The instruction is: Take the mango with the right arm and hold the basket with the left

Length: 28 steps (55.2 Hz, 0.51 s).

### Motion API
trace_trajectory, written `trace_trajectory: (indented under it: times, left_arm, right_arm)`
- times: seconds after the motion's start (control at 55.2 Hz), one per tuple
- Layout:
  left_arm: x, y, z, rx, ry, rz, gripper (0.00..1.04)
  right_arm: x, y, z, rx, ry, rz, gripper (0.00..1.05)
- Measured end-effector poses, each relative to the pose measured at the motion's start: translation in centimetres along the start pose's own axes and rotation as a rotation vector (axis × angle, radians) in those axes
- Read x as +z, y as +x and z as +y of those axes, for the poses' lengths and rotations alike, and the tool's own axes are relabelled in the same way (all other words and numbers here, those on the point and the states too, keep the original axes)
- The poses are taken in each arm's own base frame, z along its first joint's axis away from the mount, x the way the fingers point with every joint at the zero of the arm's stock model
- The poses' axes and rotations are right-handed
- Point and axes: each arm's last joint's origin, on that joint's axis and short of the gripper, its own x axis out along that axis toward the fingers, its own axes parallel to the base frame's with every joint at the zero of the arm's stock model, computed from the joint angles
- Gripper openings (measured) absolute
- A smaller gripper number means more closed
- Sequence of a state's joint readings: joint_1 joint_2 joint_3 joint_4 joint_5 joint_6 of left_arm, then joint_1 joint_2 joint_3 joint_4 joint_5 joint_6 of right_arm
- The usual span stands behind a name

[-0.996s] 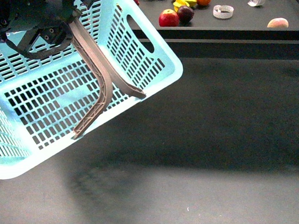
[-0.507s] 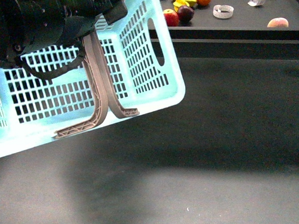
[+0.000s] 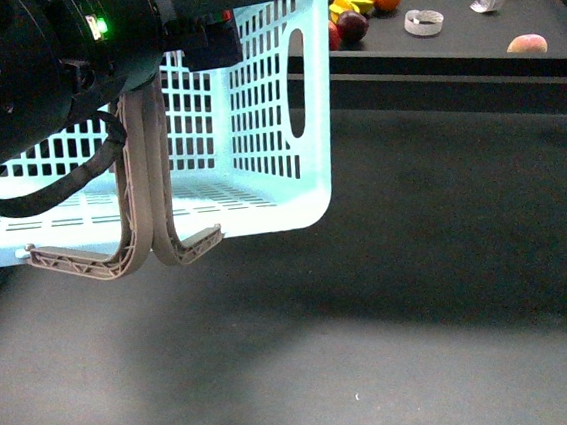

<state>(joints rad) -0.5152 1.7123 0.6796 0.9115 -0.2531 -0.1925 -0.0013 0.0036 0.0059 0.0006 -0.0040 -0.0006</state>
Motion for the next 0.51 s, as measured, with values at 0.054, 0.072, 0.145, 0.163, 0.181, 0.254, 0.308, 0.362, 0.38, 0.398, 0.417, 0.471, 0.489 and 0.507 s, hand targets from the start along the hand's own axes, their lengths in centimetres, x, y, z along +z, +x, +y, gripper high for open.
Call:
trace_trajectory:
  times: [0.054, 0.072, 0.145, 0.163, 0.181, 0.254, 0.308, 0.362, 0.38, 0.398, 0.417, 0.471, 0.489, 0.507]
  left_arm:
    - [0.0, 0.0, -0.2, -0.008, -0.015, 0.001, 0.28]
    - [0.0, -0.1, -0.4, -0.015, -0.027, 0.002, 0.28]
    - [0.0, -0.1, -1.0, -0.041, -0.054, 0.005, 0.28]
    - [0.0, -0.1, -1.1, -0.05, -0.061, 0.006, 0.28]
    - [0.1, -0.1, -1.3, -0.06, -0.07, 0.007, 0.28]
    - [0.4, 0.1, -2.0, -0.081, -0.083, 0.0, 0.28]
    - [0.5, 0.2, -2.5, -0.097, -0.09, -0.005, 0.28]
    - [0.5, 0.1, -2.7, -0.104, -0.093, -0.004, 0.28]
    - [0.5, 0.1, -2.8, -0.106, -0.093, -0.003, 0.28]
    - [0.5, 0.1, -2.8, -0.109, -0.093, -0.002, 0.28]
    - [0.5, 0.1, -2.9, -0.109, -0.093, -0.002, 0.28]
    - [0.4, 0.1, -3.0, -0.112, -0.092, -0.001, 0.28]
    - [0.4, 0.1, -3.0, -0.112, -0.092, 0.0, 0.28]
    - [0.4, 0.1, -3.0, -0.112, -0.091, 0.0, 0.28]
  right_arm:
    - [0.0, 0.0, 0.0, 0.0, 0.0, 0.0, 0.96]
    - [0.0, 0.0, 0.0, 0.0, 0.0, 0.0, 0.96]
    - [0.0, 0.0, 0.0, 0.0, 0.0, 0.0, 0.96]
    - [0.0, 0.0, 0.0, 0.0, 0.0, 0.0, 0.96]
    - [0.0, 0.0, 0.0, 0.0, 0.0, 0.0, 0.96]
    - [0.0, 0.0, 0.0, 0.0, 0.0, 0.0, 0.96]
    - [0.0, 0.0, 0.0, 0.0, 0.0, 0.0, 0.96]
    - [0.0, 0.0, 0.0, 0.0, 0.0, 0.0, 0.96]
    - [0.0, 0.0, 0.0, 0.0, 0.0, 0.0, 0.96]
    - [0.0, 0.0, 0.0, 0.0, 0.0, 0.0, 0.96]
    - [0.0, 0.0, 0.0, 0.0, 0.0, 0.0, 0.96]
    - [0.0, 0.0, 0.0, 0.0, 0.0, 0.0, 0.96]
    - [0.0, 0.0, 0.0, 0.0, 0.0, 0.0, 0.96]
    - [0.0, 0.0, 0.0, 0.0, 0.0, 0.0, 0.96]
